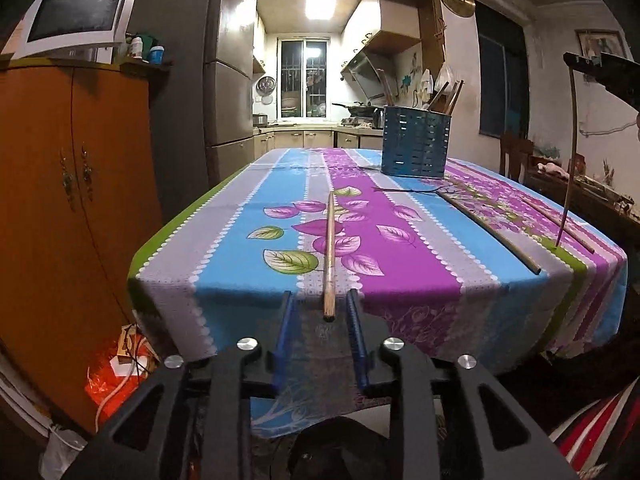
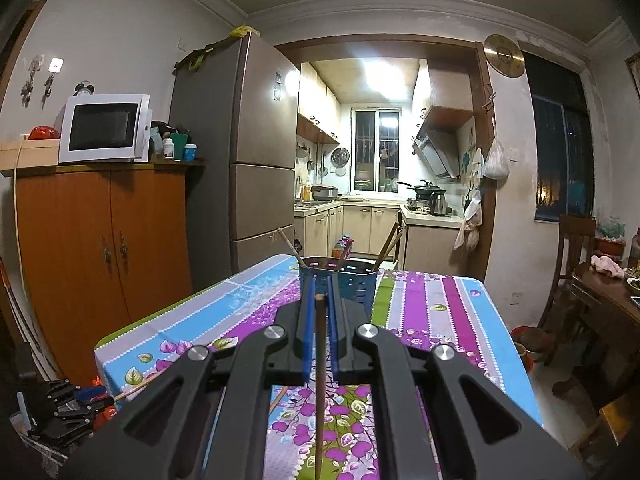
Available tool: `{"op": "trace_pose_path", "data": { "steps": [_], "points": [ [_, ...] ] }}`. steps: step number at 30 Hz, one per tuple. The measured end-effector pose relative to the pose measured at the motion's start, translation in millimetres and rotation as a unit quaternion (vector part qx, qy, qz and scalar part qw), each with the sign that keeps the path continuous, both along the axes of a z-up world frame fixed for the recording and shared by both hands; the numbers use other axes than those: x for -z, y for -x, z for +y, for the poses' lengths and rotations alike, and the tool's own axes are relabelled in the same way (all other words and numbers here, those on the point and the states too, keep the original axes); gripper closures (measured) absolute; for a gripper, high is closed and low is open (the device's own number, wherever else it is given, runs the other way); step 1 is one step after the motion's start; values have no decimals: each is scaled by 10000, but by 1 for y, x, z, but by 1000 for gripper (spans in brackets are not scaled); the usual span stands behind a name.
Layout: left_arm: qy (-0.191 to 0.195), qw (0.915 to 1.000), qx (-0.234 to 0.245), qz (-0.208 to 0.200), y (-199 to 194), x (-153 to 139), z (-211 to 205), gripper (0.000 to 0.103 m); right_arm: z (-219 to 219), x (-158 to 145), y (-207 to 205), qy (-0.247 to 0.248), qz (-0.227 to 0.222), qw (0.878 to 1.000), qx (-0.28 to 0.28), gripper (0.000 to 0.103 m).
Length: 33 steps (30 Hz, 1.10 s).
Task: Organize utensils
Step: 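Lift the chopsticks and carry them toward the blue holder with both tools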
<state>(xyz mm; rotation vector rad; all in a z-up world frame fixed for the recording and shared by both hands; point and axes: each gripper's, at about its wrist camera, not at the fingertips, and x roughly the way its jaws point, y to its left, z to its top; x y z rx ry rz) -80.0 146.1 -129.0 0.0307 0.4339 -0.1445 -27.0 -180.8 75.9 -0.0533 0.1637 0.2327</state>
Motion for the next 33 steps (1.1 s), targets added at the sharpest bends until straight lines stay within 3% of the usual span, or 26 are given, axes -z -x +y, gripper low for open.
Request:
{"op": "trace_pose_path", "data": {
  "steps": [7, 14, 21, 24, 33],
  "points": [
    [-109, 9999, 1, 82, -12, 11, -4, 75, 5, 2, 2, 75, -10, 10000, -36, 98],
    [-212, 9998, 45, 54, -15, 12, -6, 94, 6, 4, 2, 74, 9, 10000, -63, 98],
    [-206, 9998, -6, -15, -12, 10, -7, 95, 4, 4, 7, 33, -51, 9999, -81, 98],
    [-338, 9993, -48, -154, -8, -2, -10, 95, 0, 3, 9, -7, -78, 10000, -57, 98],
    [-615, 9930, -196, -985, -6, -74, -15, 95, -8, 2, 7, -112, -189, 9997, -100, 98]
  ]
}}
